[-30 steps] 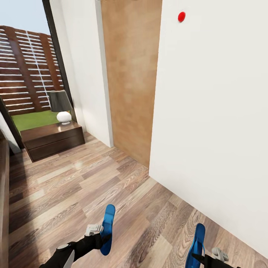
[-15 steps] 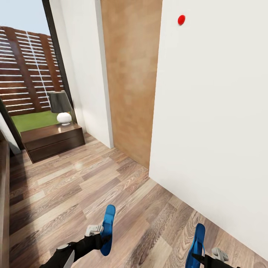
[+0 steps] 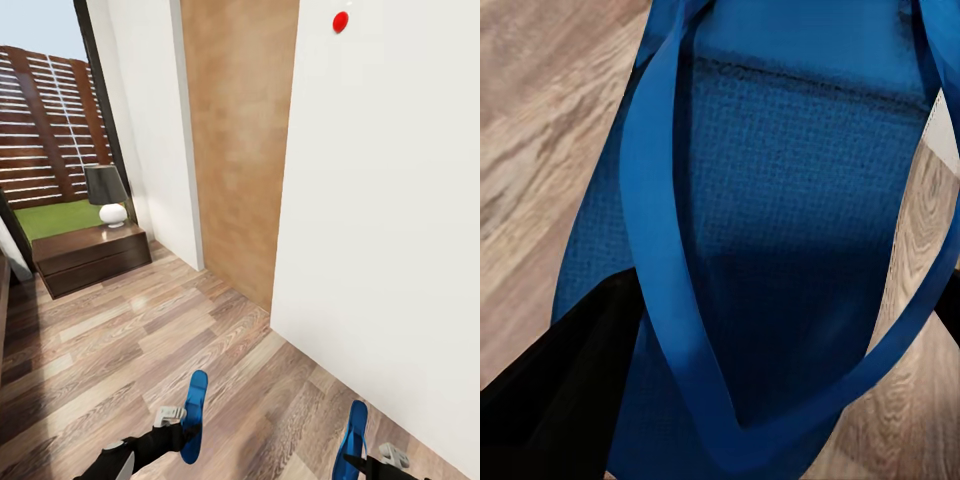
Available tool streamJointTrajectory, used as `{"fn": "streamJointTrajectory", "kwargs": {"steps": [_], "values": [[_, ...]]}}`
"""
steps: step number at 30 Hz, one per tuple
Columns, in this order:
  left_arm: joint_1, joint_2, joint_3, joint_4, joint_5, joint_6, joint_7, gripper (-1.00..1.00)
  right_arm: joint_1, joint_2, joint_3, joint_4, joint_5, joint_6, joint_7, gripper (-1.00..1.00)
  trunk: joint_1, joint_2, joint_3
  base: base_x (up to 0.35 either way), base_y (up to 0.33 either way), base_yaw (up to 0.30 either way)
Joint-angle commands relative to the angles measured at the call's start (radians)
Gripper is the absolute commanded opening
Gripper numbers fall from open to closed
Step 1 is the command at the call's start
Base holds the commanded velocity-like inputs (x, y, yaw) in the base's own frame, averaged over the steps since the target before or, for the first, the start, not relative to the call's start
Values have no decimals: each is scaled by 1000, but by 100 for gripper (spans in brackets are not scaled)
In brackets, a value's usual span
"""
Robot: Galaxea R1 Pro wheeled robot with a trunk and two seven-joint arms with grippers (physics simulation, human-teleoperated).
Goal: In the bedroom, move the book from the bed onto either nightstand, and place the two sandals side by side next to the bed.
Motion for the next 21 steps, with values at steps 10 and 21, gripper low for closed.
{"fn": "streamJointTrajectory", "kwargs": {"steps": [10, 21], "values": [[-1, -1, 9, -2, -7, 4, -6, -100, 0, -1, -3, 0, -8, 10, 3, -100, 0, 0, 0, 131, 0, 157], [-1, -1, 9, -2, -7, 4, -5, -100, 0, 0, -3, 0, -8, 10, 3, -100, 0, 0, 0, 164, 0, 49]]}}
